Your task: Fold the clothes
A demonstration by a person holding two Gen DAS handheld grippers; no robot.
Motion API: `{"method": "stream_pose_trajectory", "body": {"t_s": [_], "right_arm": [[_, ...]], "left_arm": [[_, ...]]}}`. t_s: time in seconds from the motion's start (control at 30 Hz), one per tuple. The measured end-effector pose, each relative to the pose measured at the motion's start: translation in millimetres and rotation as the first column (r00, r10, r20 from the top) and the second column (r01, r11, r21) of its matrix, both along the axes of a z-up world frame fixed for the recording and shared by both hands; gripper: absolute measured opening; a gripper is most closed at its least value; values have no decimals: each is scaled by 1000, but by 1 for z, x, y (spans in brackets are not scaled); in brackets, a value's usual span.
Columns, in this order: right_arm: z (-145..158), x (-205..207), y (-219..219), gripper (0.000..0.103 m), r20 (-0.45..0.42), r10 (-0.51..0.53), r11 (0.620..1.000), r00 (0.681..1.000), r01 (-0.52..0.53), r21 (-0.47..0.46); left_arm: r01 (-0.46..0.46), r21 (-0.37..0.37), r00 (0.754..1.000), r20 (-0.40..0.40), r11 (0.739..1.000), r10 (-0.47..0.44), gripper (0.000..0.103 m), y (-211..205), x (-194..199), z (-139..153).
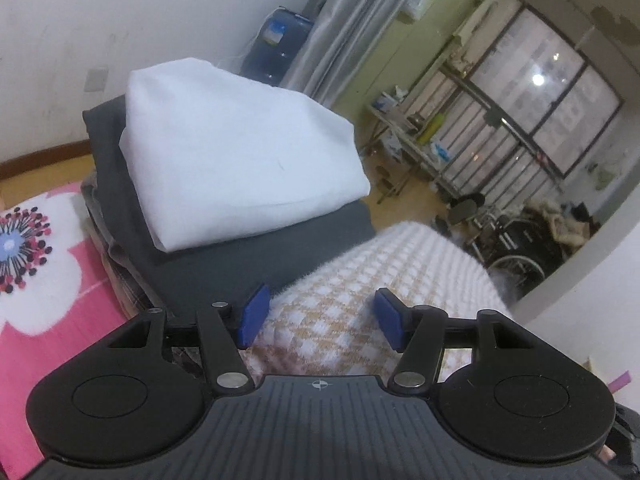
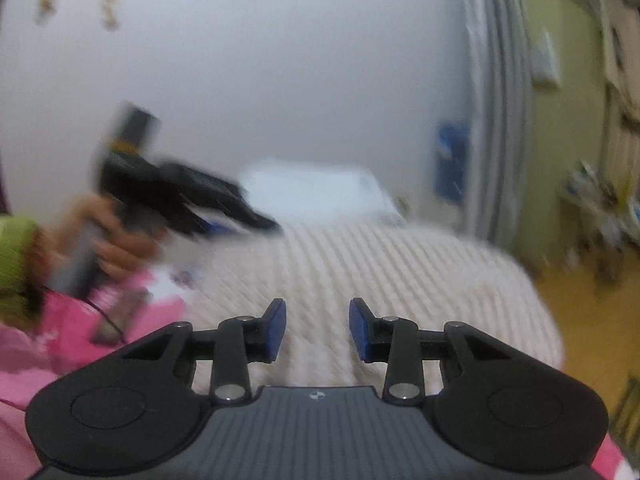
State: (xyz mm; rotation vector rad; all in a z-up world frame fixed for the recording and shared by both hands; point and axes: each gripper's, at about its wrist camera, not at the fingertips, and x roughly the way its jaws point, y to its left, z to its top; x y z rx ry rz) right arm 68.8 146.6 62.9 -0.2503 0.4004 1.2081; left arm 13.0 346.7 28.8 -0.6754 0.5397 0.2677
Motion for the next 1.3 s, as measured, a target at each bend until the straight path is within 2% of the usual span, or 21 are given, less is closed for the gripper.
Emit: {"method": "stream_pose_trajectory", "body": {"t_s": [0.07,0.13,0.23,0.3,0.47,0.57,0.67,0.77,0.8,0.9,0.97,1.1,1.2,1.3], "right_arm": [[-12,-9,6,38,37,-11,995,999,15,-99],[-43,-2,11,42,39,-53,984,998,59,-166],[-48,8,-3,42,-62,-81,991,995,74,-109],[-47,13,2,42,-69,-92,989,993,82,-123],[-44,15,12,43,-72,-113,983,991,101,-152],[-39,1,4,44,-74,-124,980,990,111,-164],[-38,-1,-2,44,-83,-133,979,988,118,-165],[-38,-1,-2,44,-83,-133,979,988,117,-166],[-39,-1,-2,44,-81,-130,979,988,115,-165],[-40,0,-3,45,-83,-125,981,989,110,-159],[-41,0,-4,45,-84,-122,982,989,108,-157],[-41,1,-3,45,-87,-120,982,989,105,-159],[-41,1,-2,45,-83,-120,982,989,106,-159],[-40,2,-3,45,-89,-118,982,989,103,-161]], "left_arm": [[-38,-16,999,36,999,39,57,0,-11,3],[-74,-15,993,86,997,75,57,1,-31,7],[-97,64,993,77,993,92,58,1,-58,9],[-82,142,996,45,987,76,58,-3,-73,2],[31,227,998,53,973,-44,58,-20,-90,-6],[97,294,991,56,951,-118,58,-32,-83,-8],[176,362,981,8,916,-191,58,-47,-69,-16],[177,432,984,-53,884,-171,58,-57,-62,-29],[148,432,989,-46,890,-143,58,-53,-61,-33],[39,346,998,33,937,-54,57,-32,-65,-32],[2,286,997,69,958,-23,57,-17,-66,-30],[21,295,997,64,955,-42,57,-10,-65,-28],[56,275,995,63,960,-77,57,-9,-66,-30],[101,308,993,33,946,-116,57,-18,-73,-30]]}}
